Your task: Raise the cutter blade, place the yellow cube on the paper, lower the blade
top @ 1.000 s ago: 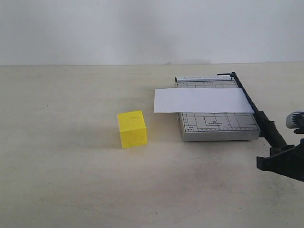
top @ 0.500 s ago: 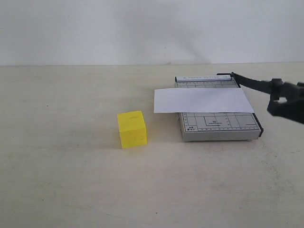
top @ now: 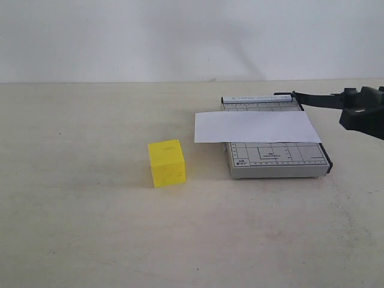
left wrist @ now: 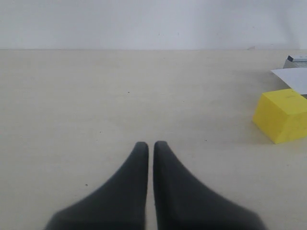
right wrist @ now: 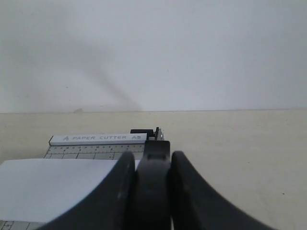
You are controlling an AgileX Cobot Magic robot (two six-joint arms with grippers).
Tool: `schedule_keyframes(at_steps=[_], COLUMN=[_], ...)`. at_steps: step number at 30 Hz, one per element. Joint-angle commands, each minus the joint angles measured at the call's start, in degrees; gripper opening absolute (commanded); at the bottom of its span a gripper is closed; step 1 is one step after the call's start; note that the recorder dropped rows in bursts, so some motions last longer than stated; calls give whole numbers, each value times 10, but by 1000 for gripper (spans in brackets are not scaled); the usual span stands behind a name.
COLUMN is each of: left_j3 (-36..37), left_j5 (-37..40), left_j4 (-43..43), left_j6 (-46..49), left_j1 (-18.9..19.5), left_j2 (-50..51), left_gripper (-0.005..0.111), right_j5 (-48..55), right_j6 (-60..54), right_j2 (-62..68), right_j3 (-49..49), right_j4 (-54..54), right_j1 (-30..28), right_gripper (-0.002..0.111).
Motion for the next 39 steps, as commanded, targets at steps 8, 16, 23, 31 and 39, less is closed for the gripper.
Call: schedule_keyframes(at_steps=[8, 16, 23, 31, 39], left_j3=[2, 2, 2, 2, 2], left_j5=[-9, -9, -9, -9, -34], left_j4=[0, 0, 0, 0, 159], left_j6=[0, 0, 0, 0, 0], left_j1=[0, 0, 0, 0, 0], left_j2=[-2, -2, -2, -2, -2], left_gripper=[4, 4, 4, 4, 4], right_j5=[17, 322, 602, 637, 367], right_j6=[-4, -1, 131, 125, 82], right_j2=[-27, -218, -440, -511, -468], right_j3=[-7, -7, -7, 25, 145], right_j4=[-24, -20, 34, 34, 20], right_j1=[0, 0, 0, 0, 0], right_gripper=[49, 49, 42, 0, 0])
